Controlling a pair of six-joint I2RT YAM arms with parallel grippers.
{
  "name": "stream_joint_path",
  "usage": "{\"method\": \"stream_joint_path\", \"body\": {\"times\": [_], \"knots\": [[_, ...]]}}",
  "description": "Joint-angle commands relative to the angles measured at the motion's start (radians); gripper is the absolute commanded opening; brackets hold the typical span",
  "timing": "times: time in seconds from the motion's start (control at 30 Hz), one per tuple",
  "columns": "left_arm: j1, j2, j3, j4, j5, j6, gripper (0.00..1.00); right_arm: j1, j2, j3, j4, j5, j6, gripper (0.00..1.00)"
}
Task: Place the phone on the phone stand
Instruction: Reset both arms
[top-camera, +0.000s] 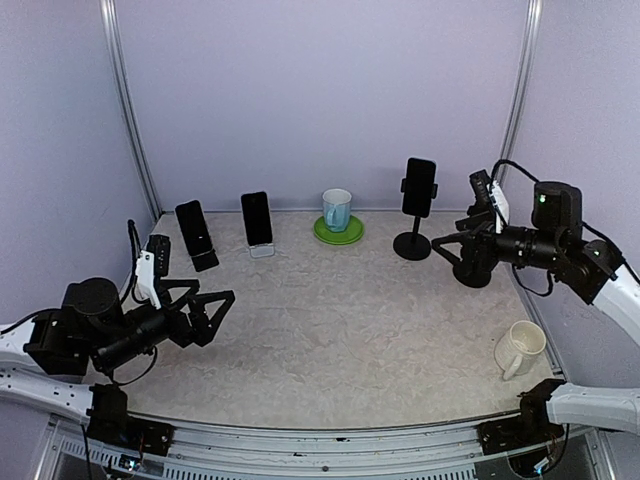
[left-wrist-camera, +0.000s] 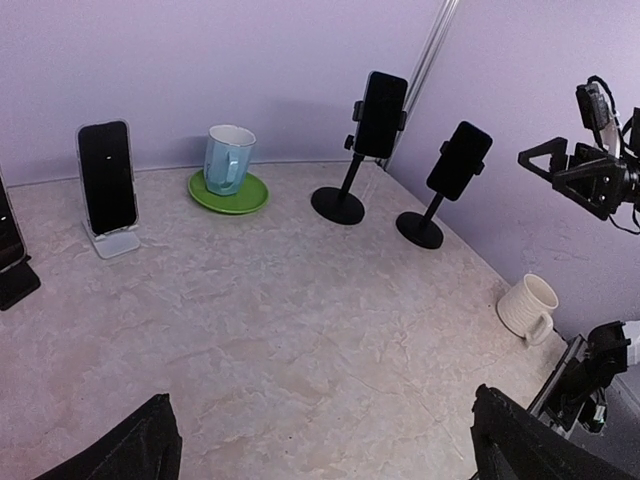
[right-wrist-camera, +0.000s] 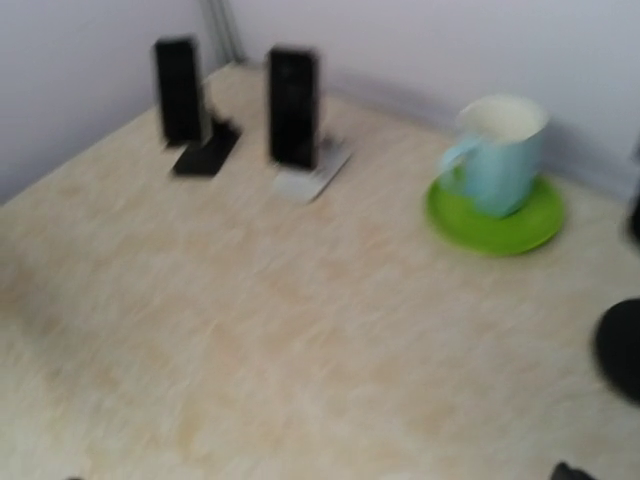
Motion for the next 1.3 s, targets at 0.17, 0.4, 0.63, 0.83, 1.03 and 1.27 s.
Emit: {"method": "stream_joint_path", "body": {"times": [0.17,0.4,0.63,0.83,1.03,1.27], "knots": [[0.001,0.069,-0.043,0.101,-0.046,0.005,0.99,0.206,-0.006,-0.187,0.108,0.111,0.059,1.00],[0.022,0.052,-0.139,0.215,-0.024,0.055,0.99,0.325,-0.029,-0.292,0.207,0.161,0.078,1.00],[0.085,-0.048,-0.200,0.223,-0.073,0.048,0.99,0.386,-0.135,-0.407,0.317,0.289,0.116,1.00],[0.235,-0.140,-0.216,0.158,-0.059,0.001,0.99,0.386,-0.232,-0.482,0.358,0.419,0.128,1.00],[0.282,-0.175,-0.264,0.208,0.066,0.036,0.99,0.384,-0.144,-0.488,0.348,0.433,0.144,1.00],[0.269,-0.097,-0.292,0.210,0.128,0.001,0.99,0.384,-0.017,-0.475,0.365,0.414,0.144,1.00]]}}
